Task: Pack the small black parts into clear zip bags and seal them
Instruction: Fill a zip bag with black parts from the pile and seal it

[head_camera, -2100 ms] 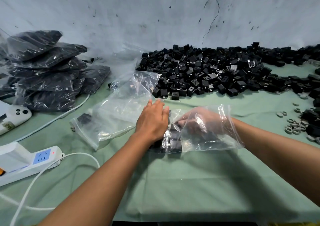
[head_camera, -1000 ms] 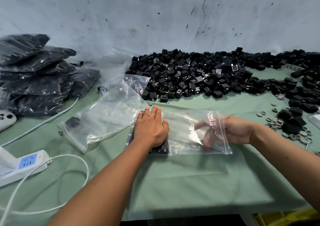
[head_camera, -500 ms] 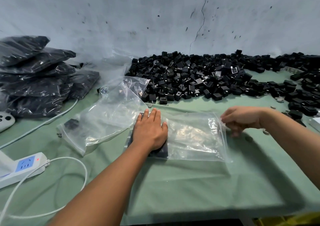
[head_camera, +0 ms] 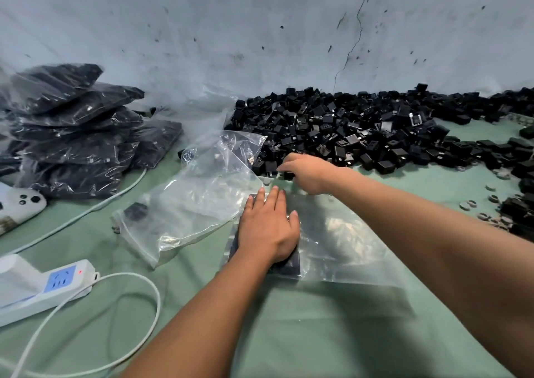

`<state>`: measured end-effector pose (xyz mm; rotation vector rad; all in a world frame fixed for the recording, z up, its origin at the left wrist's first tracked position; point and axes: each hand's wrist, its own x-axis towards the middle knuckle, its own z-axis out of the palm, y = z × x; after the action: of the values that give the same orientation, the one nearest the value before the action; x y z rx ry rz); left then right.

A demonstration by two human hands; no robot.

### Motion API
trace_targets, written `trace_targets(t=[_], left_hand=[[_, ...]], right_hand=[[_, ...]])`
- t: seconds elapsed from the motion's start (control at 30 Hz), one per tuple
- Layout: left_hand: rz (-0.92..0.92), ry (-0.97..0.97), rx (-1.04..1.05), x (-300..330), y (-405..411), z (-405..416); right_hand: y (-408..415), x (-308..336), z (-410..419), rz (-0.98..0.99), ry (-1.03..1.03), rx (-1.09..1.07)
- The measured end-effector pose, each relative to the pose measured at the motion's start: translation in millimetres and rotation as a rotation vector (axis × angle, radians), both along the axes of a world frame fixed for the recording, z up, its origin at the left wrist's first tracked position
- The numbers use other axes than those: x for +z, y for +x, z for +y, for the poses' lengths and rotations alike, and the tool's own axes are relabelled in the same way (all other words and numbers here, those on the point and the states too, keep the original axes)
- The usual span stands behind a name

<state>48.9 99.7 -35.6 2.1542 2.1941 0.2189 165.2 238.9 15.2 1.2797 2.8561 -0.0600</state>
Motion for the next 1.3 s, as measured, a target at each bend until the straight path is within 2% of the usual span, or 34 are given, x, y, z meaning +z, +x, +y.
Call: trace_targets(t=[0.07, 0.23, 0.33, 0.43, 0.5, 0.6, 0.67, 0.77, 0.93, 1.0, 1.17, 1.3], left_hand=[[0.001, -0.003, 0.001, 0, 0, 0], [-0.017, -0.001, 0.002, 0, 0, 0], [-0.034, -0.004, -0.003, 0, -1, -2], [-0.034, -0.008, -0.008, 2, -1, -2], [-0.031, -0.017, -0.014, 2, -1, -2], [-0.023, -0.024, -0.018, 1, -2, -2], [-0.016, -0.026, -0.02, 1, -2, -2], [-0.017, -0.03, -0.018, 0, -3, -1], [-0.022, -0.028, -0.014, 0, -2, -1], [-0.025, -0.029, -0.012, -1, -2, -1], [-0.03, -0.018, -0.008, -2, -2, -1], [-0.037, -0.006, -0.01, -3, -2, -1]], right_hand=[[-11, -11, 3, -0.092, 0.001, -0.049], [-10, -17, 1, -0.027, 0.037, -0.25], [10, -7, 0, -0.019, -0.023, -0.256], [39, 6, -8, 0.249, -0.058, -0.293], [66, 13, -15, 0.484, -0.123, -0.412], [117, 15, -25, 0.703, -0.295, -0.602], [155, 11, -37, 0.788, -0.412, -0.708], [196, 4, -59, 0.795, -0.589, -0.793], [206, -5, -87, 0.846, -0.997, -0.594], [199, -7, -94, 0.865, -1.082, -0.485], [174, -22, -96, 0.845, -1.126, -0.257], [143, -28, -92, 0.739, -0.9, -0.095]])
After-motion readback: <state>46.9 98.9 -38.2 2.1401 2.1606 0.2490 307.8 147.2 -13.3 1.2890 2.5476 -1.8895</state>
